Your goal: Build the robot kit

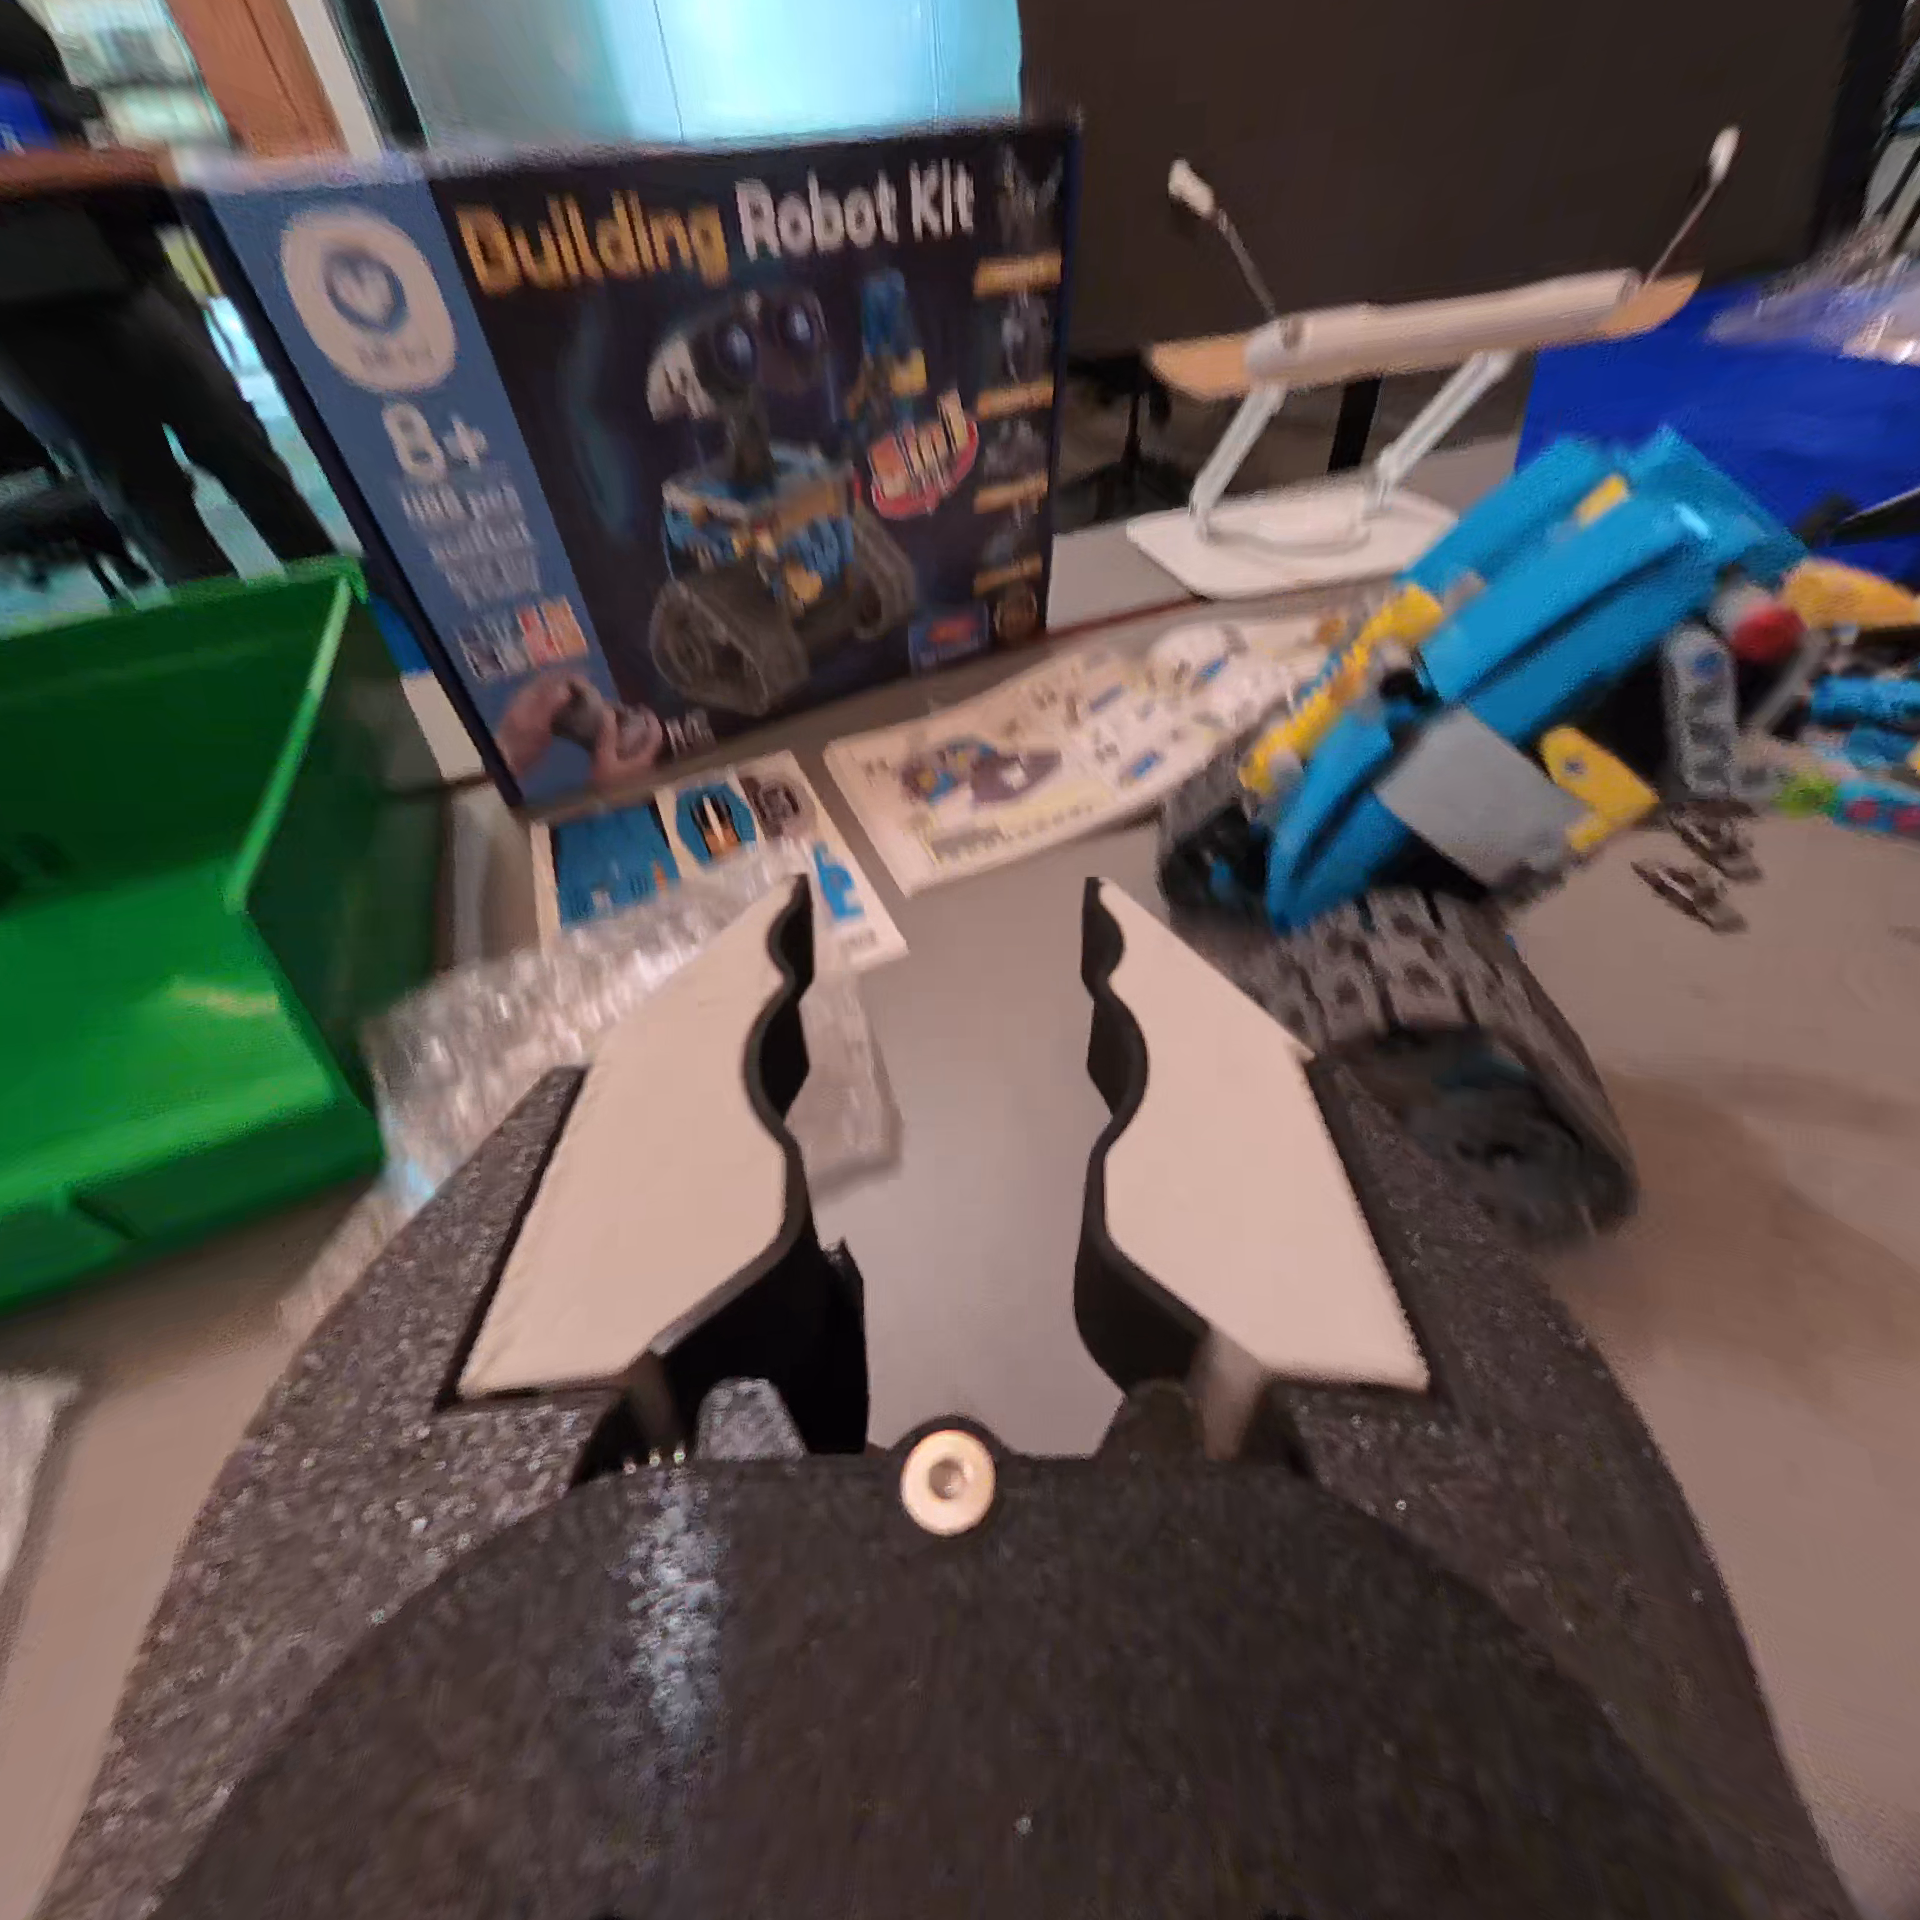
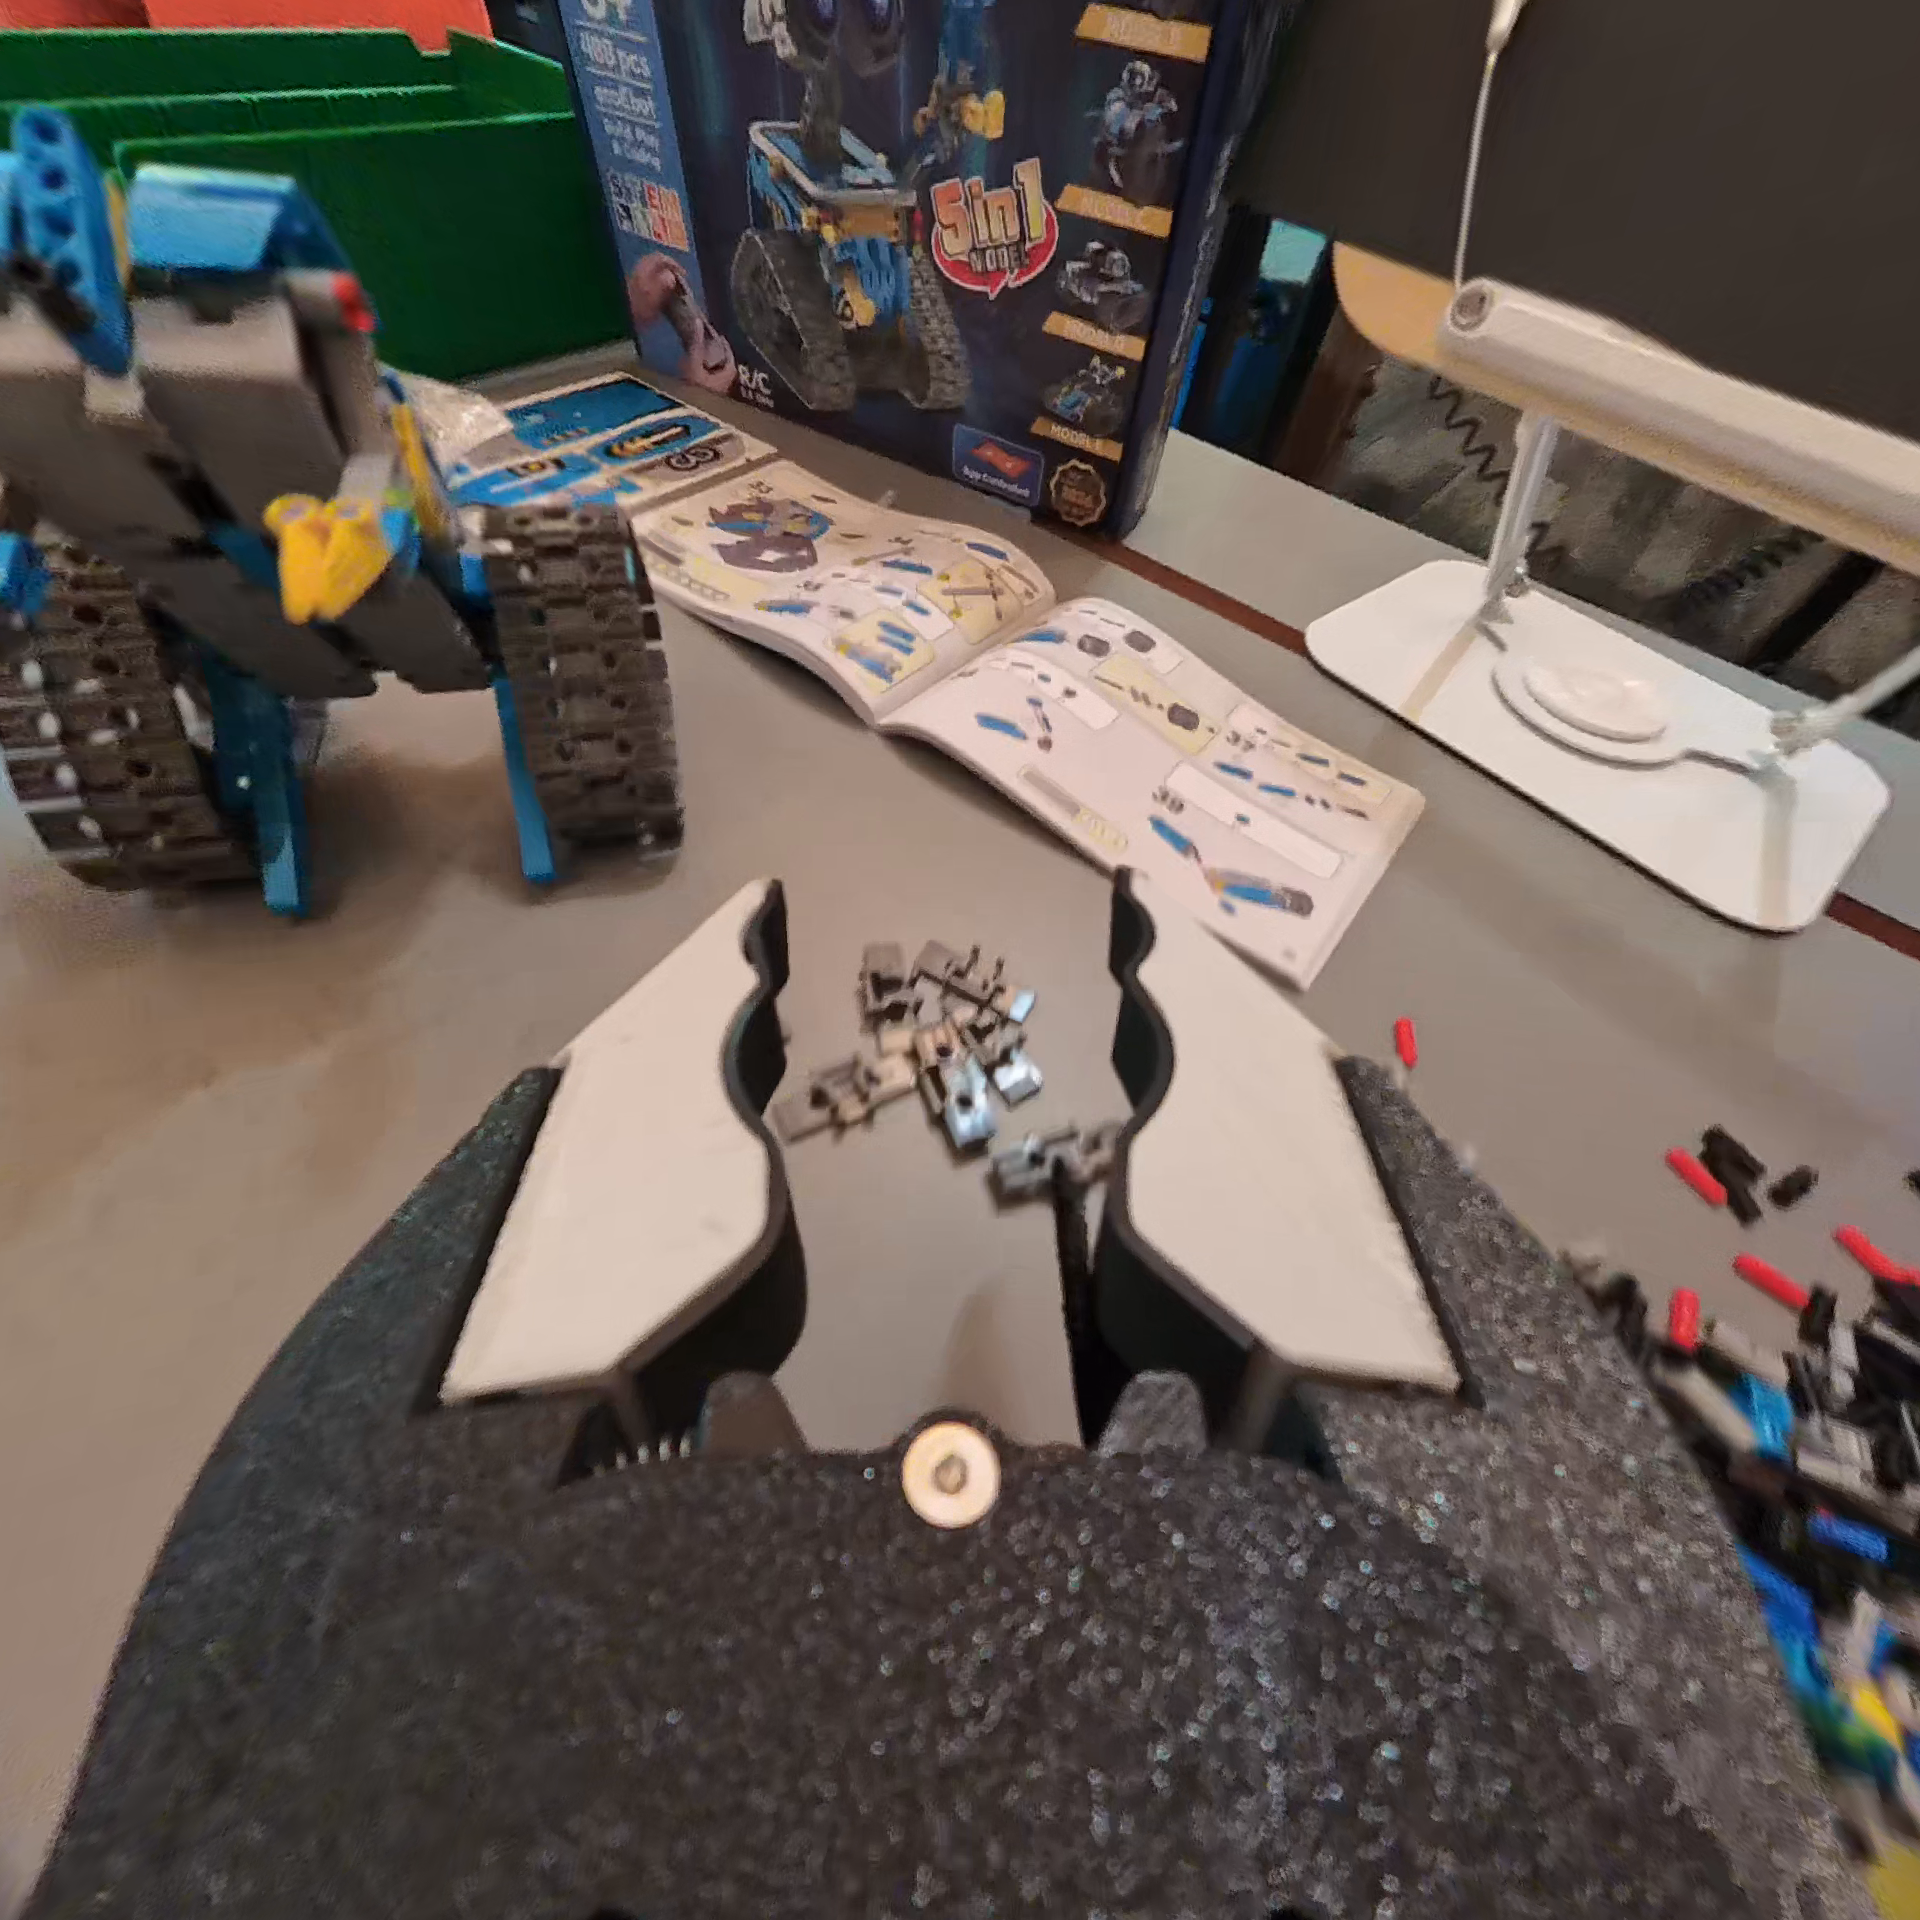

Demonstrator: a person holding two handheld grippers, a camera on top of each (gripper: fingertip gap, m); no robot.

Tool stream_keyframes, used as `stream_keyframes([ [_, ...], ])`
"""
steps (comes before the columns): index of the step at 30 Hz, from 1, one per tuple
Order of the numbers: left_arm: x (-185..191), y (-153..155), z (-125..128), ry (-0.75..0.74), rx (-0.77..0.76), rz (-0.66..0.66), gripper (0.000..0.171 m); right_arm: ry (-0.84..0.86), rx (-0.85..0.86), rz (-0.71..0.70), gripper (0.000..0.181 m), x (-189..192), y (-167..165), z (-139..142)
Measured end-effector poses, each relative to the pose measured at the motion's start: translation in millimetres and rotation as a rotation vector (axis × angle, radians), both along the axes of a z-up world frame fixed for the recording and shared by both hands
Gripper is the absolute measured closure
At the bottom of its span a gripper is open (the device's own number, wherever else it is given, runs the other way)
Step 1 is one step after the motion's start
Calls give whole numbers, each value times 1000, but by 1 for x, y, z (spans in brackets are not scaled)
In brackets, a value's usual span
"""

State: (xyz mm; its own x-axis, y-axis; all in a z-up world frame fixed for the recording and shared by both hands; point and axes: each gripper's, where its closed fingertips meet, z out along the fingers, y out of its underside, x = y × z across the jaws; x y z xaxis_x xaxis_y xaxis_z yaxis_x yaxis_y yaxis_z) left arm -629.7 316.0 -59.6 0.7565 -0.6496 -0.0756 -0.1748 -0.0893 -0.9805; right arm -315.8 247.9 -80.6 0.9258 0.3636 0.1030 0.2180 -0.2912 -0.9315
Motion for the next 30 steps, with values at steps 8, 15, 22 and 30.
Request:
stream_keyframes([
  [8,55,105,23,-24,55,-69,115,193,-131,33,138,-9,87,2],
  [15,83,125,0,-142,11,-89,132,144,-77,34,154,-12,57,-12],
  [22,82,117,-4,-8,156,-32,136,307,-64,84,155,-18,59,3],
  [30,92,115,-14,18,112,-107,136,273,-166,142,154,-32,55,-26],
])
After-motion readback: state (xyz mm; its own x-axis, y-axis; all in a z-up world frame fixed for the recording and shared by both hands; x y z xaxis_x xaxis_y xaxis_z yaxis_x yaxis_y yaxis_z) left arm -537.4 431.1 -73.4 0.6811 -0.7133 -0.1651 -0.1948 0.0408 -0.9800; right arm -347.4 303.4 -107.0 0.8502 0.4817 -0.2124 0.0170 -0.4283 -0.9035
